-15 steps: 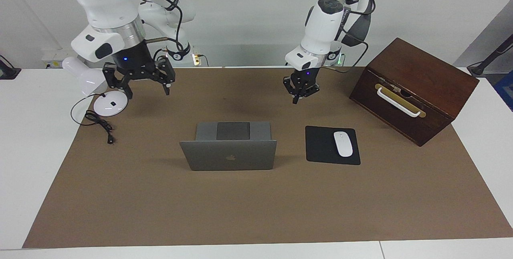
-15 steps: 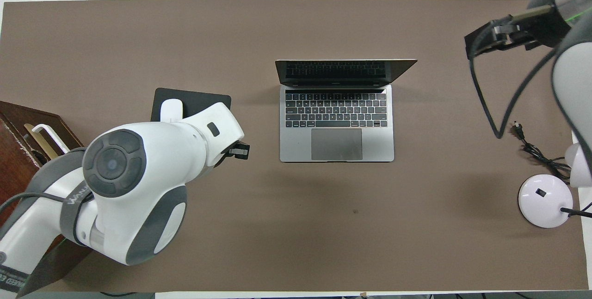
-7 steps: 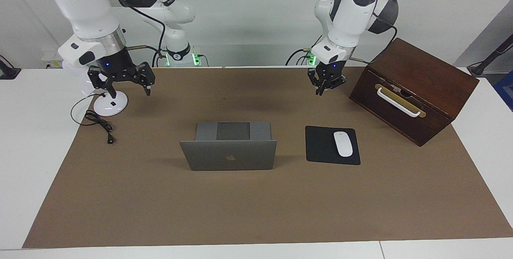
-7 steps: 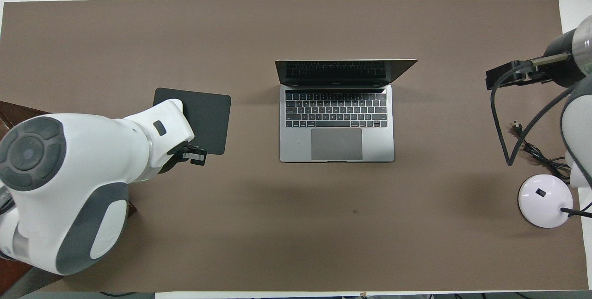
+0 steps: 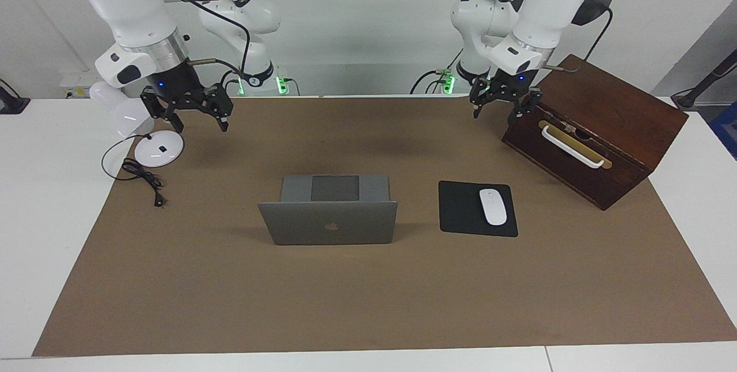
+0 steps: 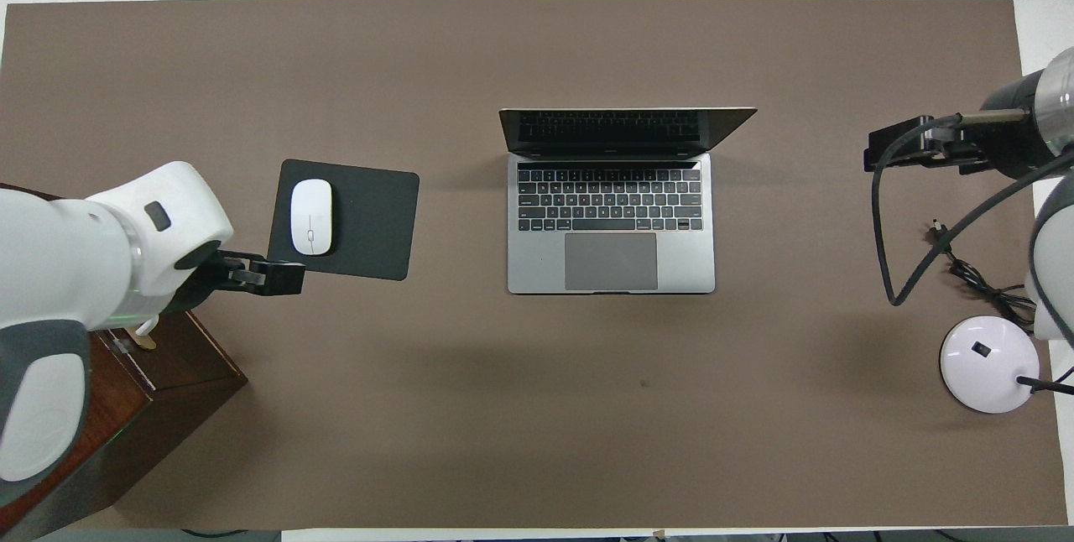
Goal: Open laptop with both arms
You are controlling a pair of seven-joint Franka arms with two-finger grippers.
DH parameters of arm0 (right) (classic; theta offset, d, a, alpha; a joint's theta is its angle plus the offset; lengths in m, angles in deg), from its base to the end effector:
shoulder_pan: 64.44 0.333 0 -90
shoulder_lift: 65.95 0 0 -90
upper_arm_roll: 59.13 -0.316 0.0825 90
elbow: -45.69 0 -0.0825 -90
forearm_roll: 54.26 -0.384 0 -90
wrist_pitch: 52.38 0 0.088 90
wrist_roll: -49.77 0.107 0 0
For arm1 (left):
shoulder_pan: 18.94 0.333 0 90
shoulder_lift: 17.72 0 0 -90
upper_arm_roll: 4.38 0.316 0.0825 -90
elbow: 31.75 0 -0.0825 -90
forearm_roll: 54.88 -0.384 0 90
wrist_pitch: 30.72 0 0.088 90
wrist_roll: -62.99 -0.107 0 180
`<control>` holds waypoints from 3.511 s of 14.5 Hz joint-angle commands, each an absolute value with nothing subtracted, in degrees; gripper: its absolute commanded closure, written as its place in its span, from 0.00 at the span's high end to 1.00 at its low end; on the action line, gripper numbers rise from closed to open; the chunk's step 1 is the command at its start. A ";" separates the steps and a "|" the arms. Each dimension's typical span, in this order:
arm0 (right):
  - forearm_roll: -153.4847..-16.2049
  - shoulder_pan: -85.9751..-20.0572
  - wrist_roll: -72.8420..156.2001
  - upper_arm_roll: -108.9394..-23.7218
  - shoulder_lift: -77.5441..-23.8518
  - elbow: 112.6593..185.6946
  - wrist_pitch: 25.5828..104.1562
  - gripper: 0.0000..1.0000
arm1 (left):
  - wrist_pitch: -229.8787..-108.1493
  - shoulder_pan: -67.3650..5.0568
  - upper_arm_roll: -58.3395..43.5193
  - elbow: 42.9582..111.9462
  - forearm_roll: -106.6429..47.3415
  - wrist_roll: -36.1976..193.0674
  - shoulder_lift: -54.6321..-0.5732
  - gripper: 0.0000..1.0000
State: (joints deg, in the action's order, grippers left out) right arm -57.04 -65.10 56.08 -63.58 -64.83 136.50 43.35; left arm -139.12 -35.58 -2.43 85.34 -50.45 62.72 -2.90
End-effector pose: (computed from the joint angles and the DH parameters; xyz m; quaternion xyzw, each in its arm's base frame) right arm 0.5686 0.0420 0.6161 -0.9989 0.0236 -0.0308 0.0278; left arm 0.4736 -0.1286 0.5618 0.9905 -0.1201 0.0476 0.0480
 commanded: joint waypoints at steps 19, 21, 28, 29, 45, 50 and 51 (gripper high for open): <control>-57.51 -61.88 52.59 -56.49 -66.39 137.71 41.76 0.99 | -124.34 -17.89 -2.98 62.50 -50.39 60.36 -12.26 1.00; -56.98 -62.42 52.14 -56.14 -66.48 137.97 40.62 0.99 | -120.30 -17.80 -2.98 57.75 -50.39 60.36 -15.15 1.00; -52.94 -62.59 51.61 -55.79 -67.27 138.32 36.92 0.99 | -119.66 -17.88 -2.98 55.78 -50.48 60.44 -18.77 1.00; -52.68 -62.68 51.70 -55.79 -67.36 138.50 36.92 0.99 | -119.84 -17.97 -2.98 57.19 -50.48 60.44 -18.60 1.00; -52.85 -62.86 53.54 -55.79 -69.12 141.84 38.15 0.99 | -120.71 -18.85 -3.15 66.24 -52.59 60.97 -12.45 1.00; -53.20 -62.95 53.46 -55.88 -68.94 141.75 40.44 1.00 | -120.11 -18.76 -3.15 65.81 -52.77 60.80 -12.44 1.00; -53.20 -62.95 53.20 -55.88 -68.94 141.84 40.52 1.00 | -120.02 -18.76 -3.15 65.81 -52.94 60.79 -12.44 1.00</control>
State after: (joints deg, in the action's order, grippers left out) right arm -53.24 -62.44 52.80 -55.51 -67.67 140.08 39.00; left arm -118.96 -18.58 -3.12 63.88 -51.56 60.63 -14.04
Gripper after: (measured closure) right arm 0.000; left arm 0.000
